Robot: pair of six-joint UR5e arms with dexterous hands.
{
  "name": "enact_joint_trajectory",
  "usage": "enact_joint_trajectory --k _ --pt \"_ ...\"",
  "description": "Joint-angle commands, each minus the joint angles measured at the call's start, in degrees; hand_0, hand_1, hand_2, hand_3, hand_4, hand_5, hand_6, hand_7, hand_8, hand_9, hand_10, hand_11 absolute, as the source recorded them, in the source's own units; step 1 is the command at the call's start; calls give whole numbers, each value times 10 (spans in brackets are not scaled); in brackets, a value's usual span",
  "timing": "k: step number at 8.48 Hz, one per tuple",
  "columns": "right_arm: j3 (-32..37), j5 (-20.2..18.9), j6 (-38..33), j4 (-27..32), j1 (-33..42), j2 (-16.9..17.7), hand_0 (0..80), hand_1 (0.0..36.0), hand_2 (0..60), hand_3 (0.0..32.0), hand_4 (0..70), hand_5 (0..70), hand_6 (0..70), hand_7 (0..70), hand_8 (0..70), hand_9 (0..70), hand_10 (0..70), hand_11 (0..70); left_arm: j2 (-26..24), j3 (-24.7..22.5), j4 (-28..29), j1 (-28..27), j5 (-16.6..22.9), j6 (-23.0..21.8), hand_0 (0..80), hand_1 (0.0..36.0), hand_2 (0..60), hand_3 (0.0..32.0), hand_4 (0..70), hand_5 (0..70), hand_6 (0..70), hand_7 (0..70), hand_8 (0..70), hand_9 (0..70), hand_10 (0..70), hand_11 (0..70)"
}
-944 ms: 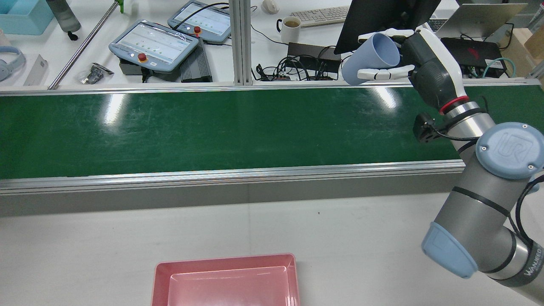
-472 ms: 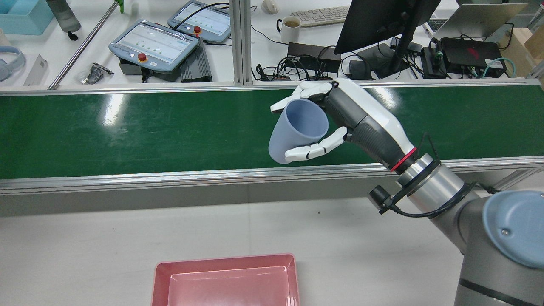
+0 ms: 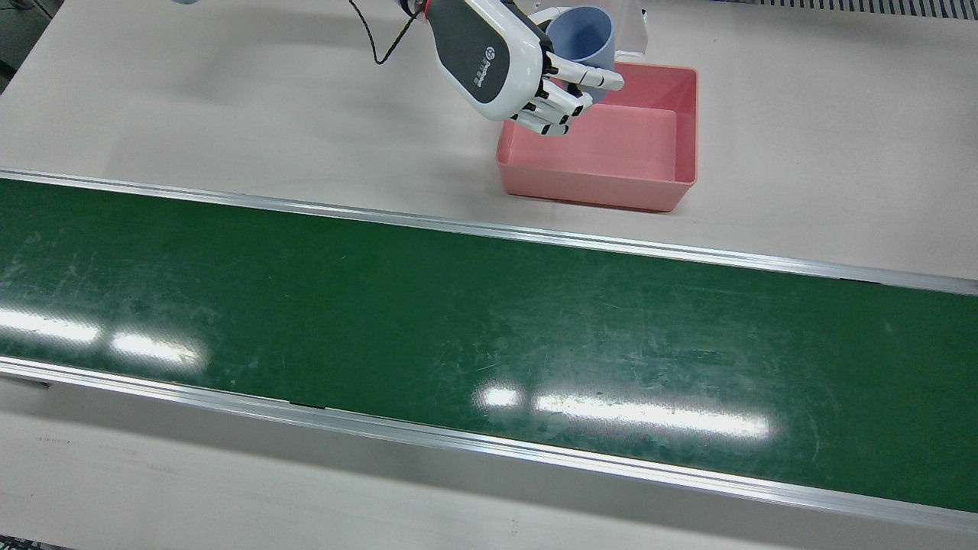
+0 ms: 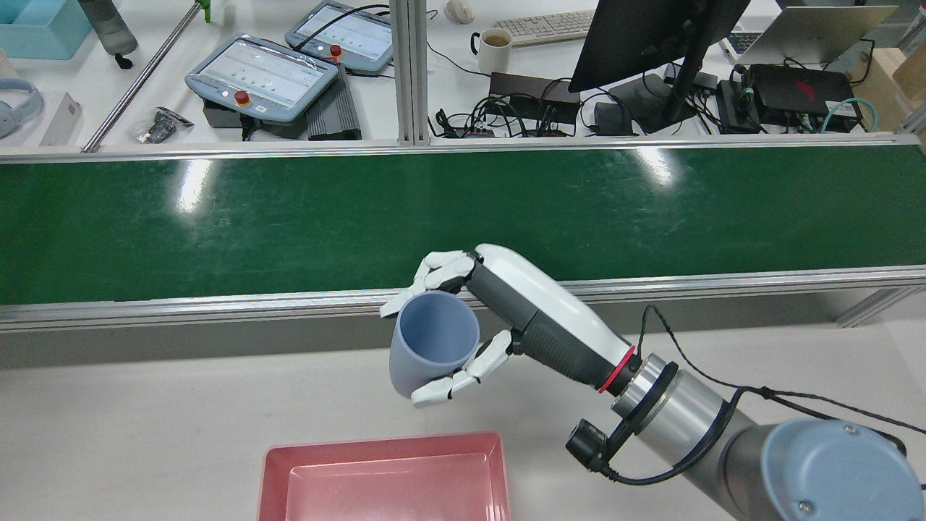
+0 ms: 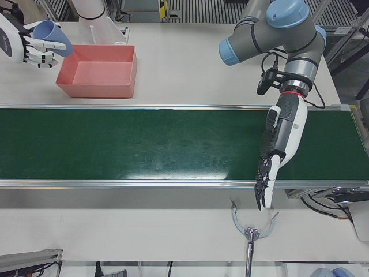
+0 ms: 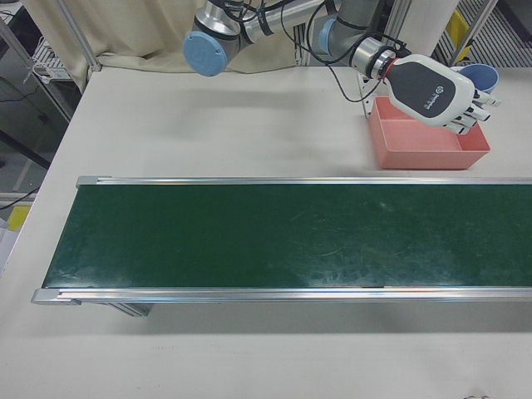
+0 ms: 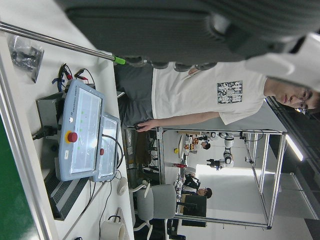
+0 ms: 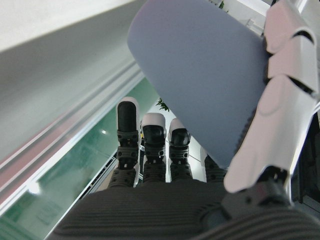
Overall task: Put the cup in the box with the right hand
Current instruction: 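Lower the cup into the pink tray and release it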
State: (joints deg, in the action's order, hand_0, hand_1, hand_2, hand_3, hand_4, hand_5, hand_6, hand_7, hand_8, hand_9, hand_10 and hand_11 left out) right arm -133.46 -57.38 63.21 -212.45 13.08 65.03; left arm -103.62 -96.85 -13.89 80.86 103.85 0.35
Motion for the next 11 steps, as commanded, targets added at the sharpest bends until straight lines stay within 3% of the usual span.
enact_joint_trajectory --k 1,3,4,5,6,7,8,10,11 --pt "65 39 31 19 -60 5 483 145 164 0 313 90 360 700 420 667 317 458 0 1 0 0 0 0 0 0 0 0 0 0 0 0 0 0 0 0" --pt "71 59 31 25 -64 5 477 121 125 0 351 78 345 700 396 638 296 429 0 1 1 0 0 0 0 0 0 0 0 0 0 0 0 0 0 0" --pt "71 72 31 25 -72 4 468 49 8 0 437 58 339 700 370 610 245 354 0 0 0 0 0 0 0 0 0 0 0 0 0 0 0 0 0 0" --pt "73 74 32 25 -76 2 450 0 0 0 545 29 321 700 354 598 174 244 0 0 0 0 0 0 0 0 0 0 0 0 0 0 0 0 0 0" --pt "72 73 32 25 -78 3 247 0 0 0 468 14 309 700 365 616 165 226 0 0 0 0 0 0 0 0 0 0 0 0 0 0 0 0 0 0" --pt "71 73 32 25 -78 2 0 0 202 0 261 2 302 700 393 653 171 229 0 0 0 0 0 0 0 0 0 0 0 0 0 0 0 0 0 0" --pt "67 73 31 25 -78 3 0 0 217 0 272 4 307 700 420 689 178 238 0 0 0 0 0 0 0 0 0 0 0 0 0 0 0 0 0 0" --pt "44 69 24 24 -67 13 0 0 230 0 289 1 304 700 413 679 166 220 0 0 1 0 0 1 0 0 0 0 0 0 0 0 0 0 0 0" --pt "28 68 24 24 -60 21 0 0 206 0 341 7 310 700 409 671 172 231 0 0 0 0 0 1 0 0 0 0 0 0 0 0 0 0 0 0"
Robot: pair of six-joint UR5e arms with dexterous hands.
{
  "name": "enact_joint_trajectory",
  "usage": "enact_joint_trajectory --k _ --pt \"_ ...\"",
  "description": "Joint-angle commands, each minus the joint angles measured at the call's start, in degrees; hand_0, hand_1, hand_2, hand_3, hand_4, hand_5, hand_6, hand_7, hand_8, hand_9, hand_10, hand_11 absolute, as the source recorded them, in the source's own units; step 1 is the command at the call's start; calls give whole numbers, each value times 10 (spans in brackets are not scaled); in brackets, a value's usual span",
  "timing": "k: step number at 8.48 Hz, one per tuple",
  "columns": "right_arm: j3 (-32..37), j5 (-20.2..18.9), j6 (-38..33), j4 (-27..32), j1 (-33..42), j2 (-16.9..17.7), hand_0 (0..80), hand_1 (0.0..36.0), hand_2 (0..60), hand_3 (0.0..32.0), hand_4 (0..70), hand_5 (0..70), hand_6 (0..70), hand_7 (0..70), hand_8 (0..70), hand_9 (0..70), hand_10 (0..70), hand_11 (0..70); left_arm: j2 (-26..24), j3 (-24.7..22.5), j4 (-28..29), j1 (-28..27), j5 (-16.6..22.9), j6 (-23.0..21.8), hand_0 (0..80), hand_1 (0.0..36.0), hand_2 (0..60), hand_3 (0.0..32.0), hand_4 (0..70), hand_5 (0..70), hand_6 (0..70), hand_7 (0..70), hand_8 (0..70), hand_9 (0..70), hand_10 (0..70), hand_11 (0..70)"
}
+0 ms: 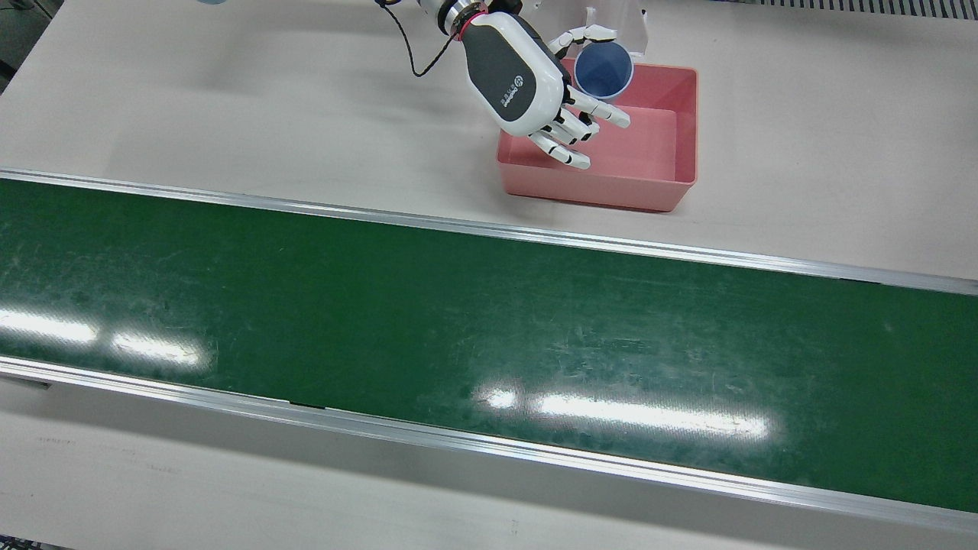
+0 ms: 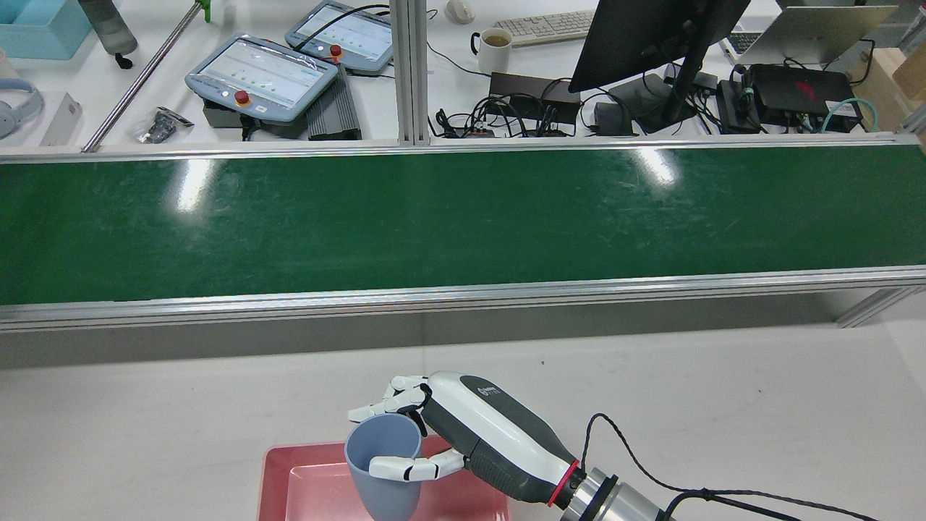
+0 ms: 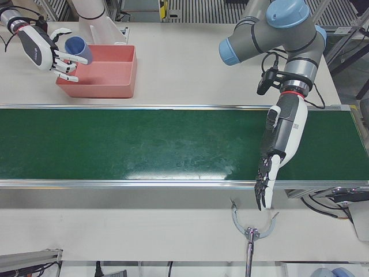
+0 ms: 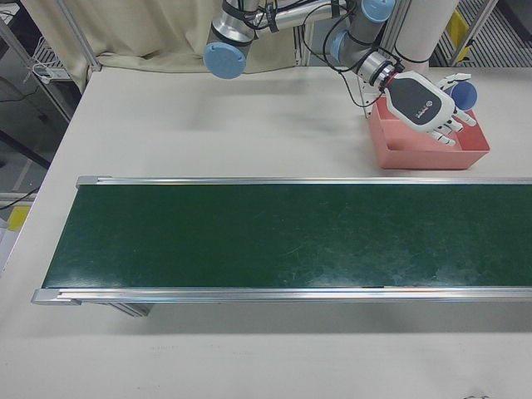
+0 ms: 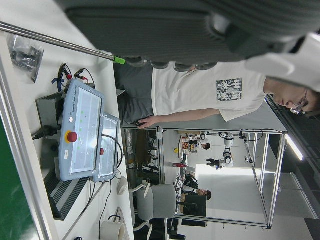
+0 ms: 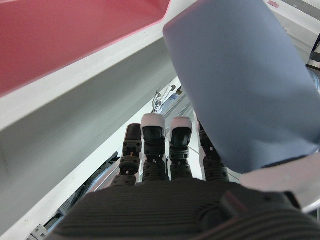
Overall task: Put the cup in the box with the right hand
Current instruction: 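Lower the cup into the pink tray and release it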
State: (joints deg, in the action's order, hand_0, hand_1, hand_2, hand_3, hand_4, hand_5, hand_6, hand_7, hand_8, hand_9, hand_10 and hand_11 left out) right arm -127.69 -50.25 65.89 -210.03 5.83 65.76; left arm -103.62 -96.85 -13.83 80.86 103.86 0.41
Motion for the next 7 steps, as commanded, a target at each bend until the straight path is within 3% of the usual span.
enact_joint_trajectory --k 1,2,3,4,5,6,7 --pt "-33 -2 -2 0 15 15 108 0 0 0 399 18 315 700 392 646 176 241 0 0 -1 0 0 -1 0 0 0 0 0 0 0 0 0 0 0 0" --pt "-36 -2 -2 -1 21 15 132 0 0 0 399 20 318 700 395 650 186 256 0 0 -1 0 0 -1 0 0 0 0 0 0 0 0 0 0 0 0" --pt "-65 -5 -3 -3 47 24 0 0 202 0 305 11 316 700 398 655 188 255 0 1 -1 0 -1 -1 0 0 0 0 0 0 0 0 0 0 0 0" --pt "-111 -2 -22 -2 84 62 0 0 222 0 303 0 310 700 392 651 183 246 0 1 0 0 0 -1 0 0 0 0 0 0 0 0 0 0 0 0" --pt "-114 -10 -108 -2 135 96 0 0 182 0 291 8 309 700 382 637 176 238 0 1 0 0 0 -1 0 0 0 0 0 0 0 0 0 0 0 0" --pt "-110 -15 -217 -4 186 137 366 0 0 0 399 34 326 700 391 642 199 281 0 1 0 0 0 -1 0 0 0 0 0 0 0 0 0 0 0 0" --pt "-111 -35 -267 -4 257 158 431 15 0 0 341 60 343 700 414 666 246 355 0 0 1 0 -1 -1 0 0 0 0 0 0 0 0 0 0 0 0"
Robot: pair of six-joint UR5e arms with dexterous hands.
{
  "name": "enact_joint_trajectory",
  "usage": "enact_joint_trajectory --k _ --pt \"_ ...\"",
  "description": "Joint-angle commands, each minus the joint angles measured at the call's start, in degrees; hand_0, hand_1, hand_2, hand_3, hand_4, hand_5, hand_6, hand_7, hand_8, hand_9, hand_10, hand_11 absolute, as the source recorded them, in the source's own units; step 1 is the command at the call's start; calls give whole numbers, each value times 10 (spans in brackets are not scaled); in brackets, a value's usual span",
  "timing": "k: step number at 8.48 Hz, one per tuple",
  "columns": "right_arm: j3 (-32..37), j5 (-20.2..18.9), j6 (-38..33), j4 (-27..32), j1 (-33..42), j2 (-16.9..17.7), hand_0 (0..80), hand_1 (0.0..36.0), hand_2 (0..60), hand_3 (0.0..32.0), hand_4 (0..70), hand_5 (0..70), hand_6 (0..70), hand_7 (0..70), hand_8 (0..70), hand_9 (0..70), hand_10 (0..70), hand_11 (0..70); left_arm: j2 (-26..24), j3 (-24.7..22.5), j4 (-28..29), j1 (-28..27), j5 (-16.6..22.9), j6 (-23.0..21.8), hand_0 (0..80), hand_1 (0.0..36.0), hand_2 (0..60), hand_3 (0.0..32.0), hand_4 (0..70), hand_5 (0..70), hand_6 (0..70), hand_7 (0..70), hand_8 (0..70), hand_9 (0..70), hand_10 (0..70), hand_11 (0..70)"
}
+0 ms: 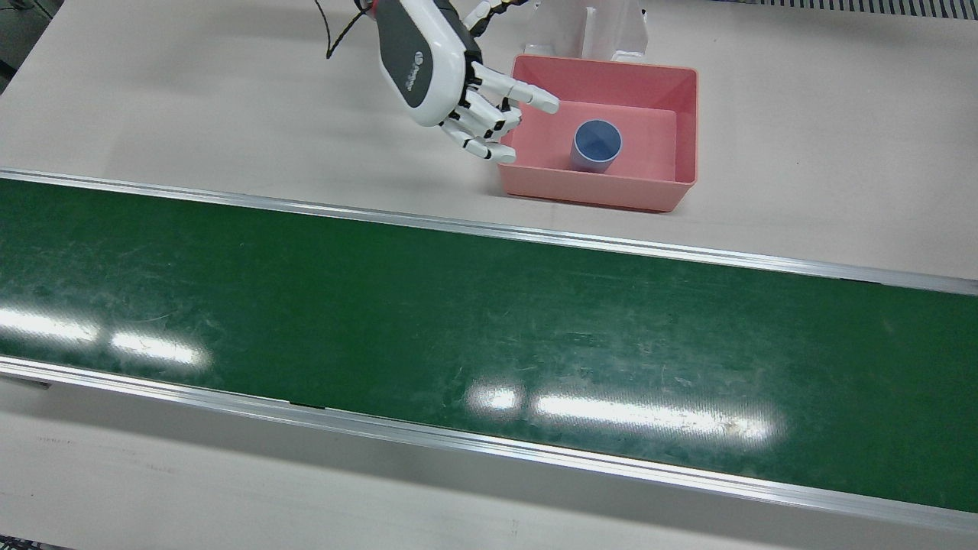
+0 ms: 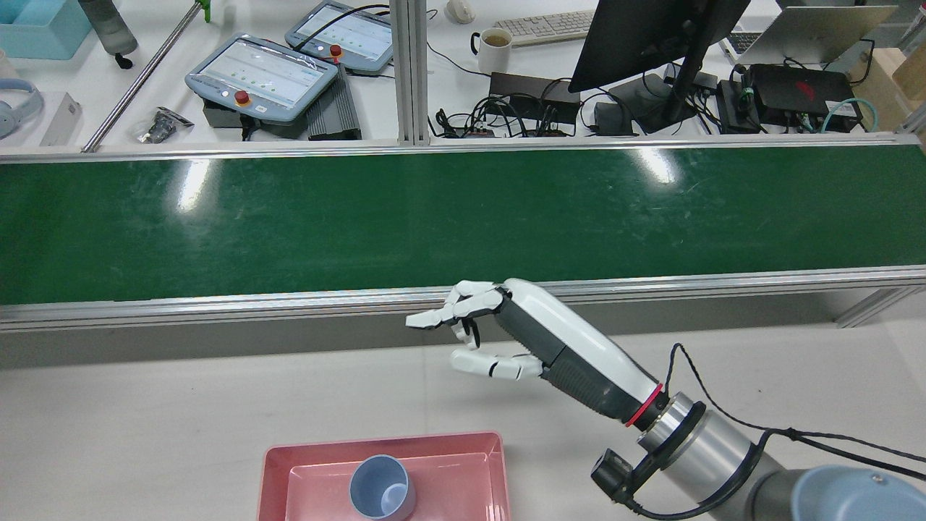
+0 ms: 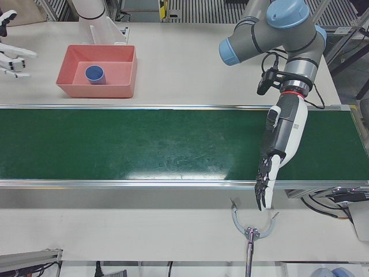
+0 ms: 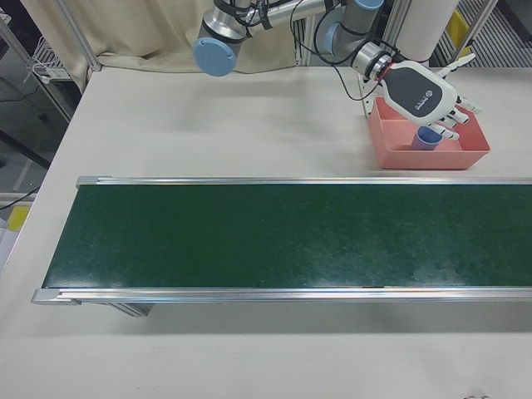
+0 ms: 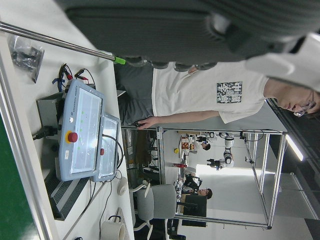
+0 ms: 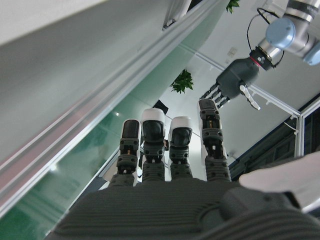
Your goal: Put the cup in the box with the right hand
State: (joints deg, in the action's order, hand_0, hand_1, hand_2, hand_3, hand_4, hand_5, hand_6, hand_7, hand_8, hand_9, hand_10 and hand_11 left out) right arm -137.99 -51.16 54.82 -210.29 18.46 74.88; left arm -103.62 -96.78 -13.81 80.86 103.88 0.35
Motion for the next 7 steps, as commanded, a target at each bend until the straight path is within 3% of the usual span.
enact_joint_trajectory --k 1,2,4,5,7 --pt "-5 -75 -173 -1 215 68 453 39 1 0 297 67 344 700 412 662 245 356 0 -1 1 0 0 0 0 0 0 0 0 0 0 0 0 0 0 0" --pt "19 -117 -200 -1 296 68 435 37 8 0 252 66 342 700 410 659 240 349 0 -1 0 0 0 0 0 0 0 0 0 0 0 0 0 0 0 0" --pt "120 -178 -287 6 387 69 432 42 32 0 273 68 347 700 421 674 260 378 1 -1 0 0 0 0 0 0 0 0 0 0 0 0 0 0 0 0" --pt "164 -213 -292 60 433 69 430 32 11 0 270 69 349 700 426 680 270 391 1 -1 0 0 0 0 0 0 0 0 0 0 0 0 0 0 0 0" --pt "289 -229 -365 195 474 101 417 4 0 0 198 81 362 700 477 700 327 466 0 -1 0 0 -1 1 0 0 0 0 0 0 0 0 0 0 0 0"
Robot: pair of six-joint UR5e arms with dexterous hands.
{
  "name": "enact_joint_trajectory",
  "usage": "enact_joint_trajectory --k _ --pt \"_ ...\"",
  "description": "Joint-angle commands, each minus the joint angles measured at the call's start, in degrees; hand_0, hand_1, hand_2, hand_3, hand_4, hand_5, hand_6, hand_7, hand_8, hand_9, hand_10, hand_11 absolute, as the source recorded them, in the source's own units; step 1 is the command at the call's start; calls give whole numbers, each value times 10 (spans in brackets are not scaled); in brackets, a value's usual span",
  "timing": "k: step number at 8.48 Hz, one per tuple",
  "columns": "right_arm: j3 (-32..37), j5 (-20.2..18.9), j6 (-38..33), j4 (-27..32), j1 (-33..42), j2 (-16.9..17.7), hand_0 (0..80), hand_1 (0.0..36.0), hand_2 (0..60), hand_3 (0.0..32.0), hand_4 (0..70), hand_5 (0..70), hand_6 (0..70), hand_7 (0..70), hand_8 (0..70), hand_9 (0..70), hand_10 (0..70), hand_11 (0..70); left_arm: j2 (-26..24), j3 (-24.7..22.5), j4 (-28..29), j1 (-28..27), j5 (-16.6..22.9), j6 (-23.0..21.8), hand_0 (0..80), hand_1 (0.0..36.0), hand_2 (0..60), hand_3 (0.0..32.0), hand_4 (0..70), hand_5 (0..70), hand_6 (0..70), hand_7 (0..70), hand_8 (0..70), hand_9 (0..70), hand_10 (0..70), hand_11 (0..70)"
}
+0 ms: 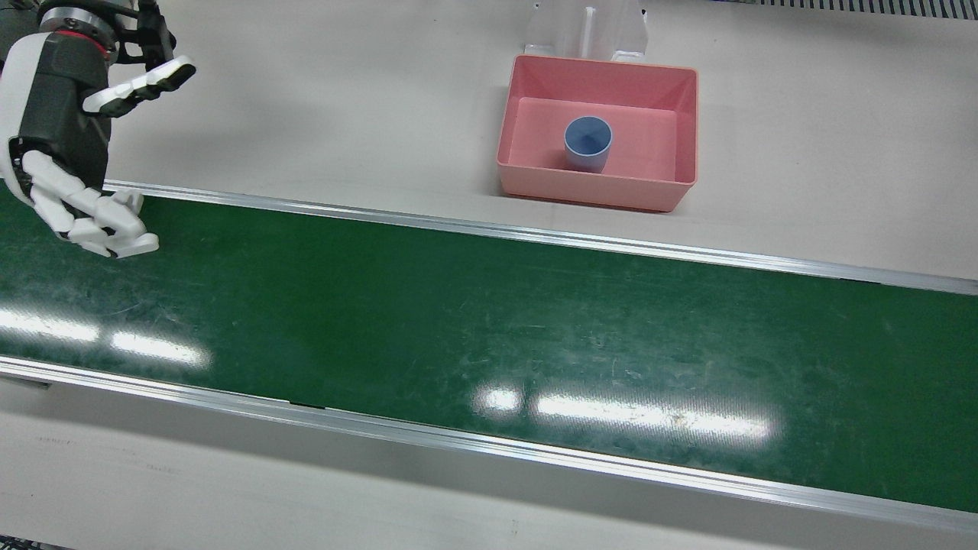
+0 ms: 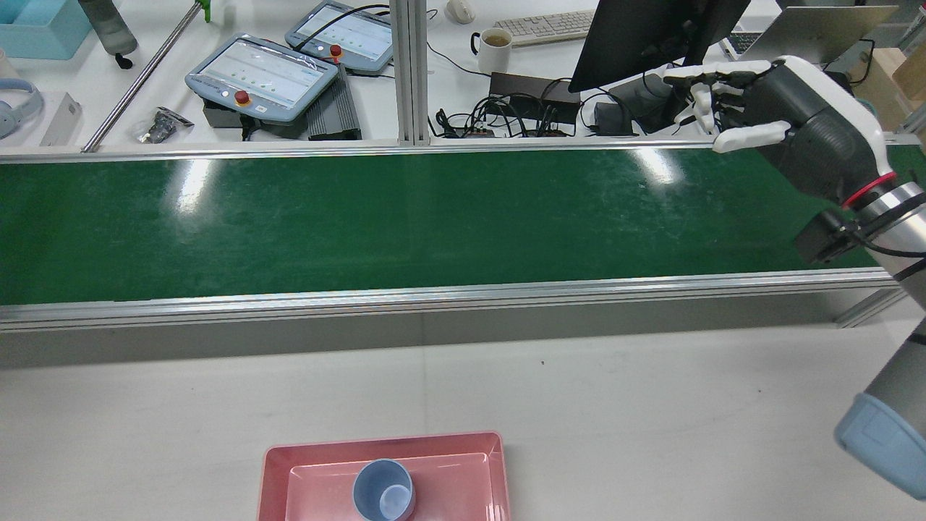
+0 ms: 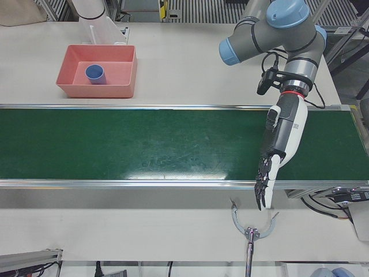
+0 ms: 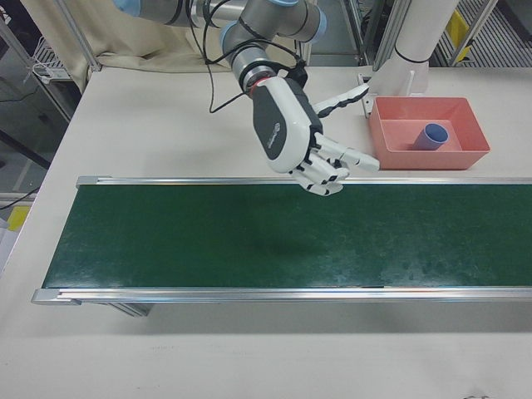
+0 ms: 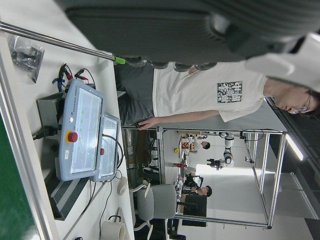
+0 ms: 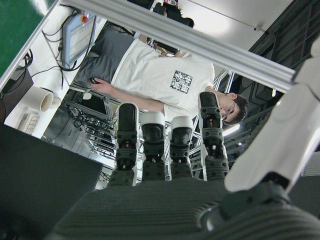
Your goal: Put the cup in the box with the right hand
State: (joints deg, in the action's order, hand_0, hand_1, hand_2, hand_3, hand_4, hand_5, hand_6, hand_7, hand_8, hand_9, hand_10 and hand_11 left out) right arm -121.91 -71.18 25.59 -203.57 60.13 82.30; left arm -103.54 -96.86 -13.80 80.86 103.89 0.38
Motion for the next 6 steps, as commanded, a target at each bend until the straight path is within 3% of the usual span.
enact_joint_trajectory --k 1,2,4,6 --pt "181 -29 -108 184 87 43 437 0 0 0 260 84 368 700 501 700 346 489 -1 0 0 0 0 0 0 0 0 0 0 0 0 0 0 0 0 0" --pt "226 -31 -127 214 113 45 439 0 0 0 282 83 370 700 513 700 354 499 -1 0 0 0 0 0 0 0 0 0 0 0 0 0 0 0 0 0" --pt "271 -37 -132 265 149 59 414 0 0 0 249 87 376 700 533 700 375 525 -1 1 0 0 0 0 0 0 0 0 0 0 0 0 0 0 0 0" --pt "288 -52 -132 270 199 61 367 0 28 0 236 88 382 700 554 700 411 570 -1 1 0 0 0 0 0 0 0 0 0 0 0 0 0 0 0 0"
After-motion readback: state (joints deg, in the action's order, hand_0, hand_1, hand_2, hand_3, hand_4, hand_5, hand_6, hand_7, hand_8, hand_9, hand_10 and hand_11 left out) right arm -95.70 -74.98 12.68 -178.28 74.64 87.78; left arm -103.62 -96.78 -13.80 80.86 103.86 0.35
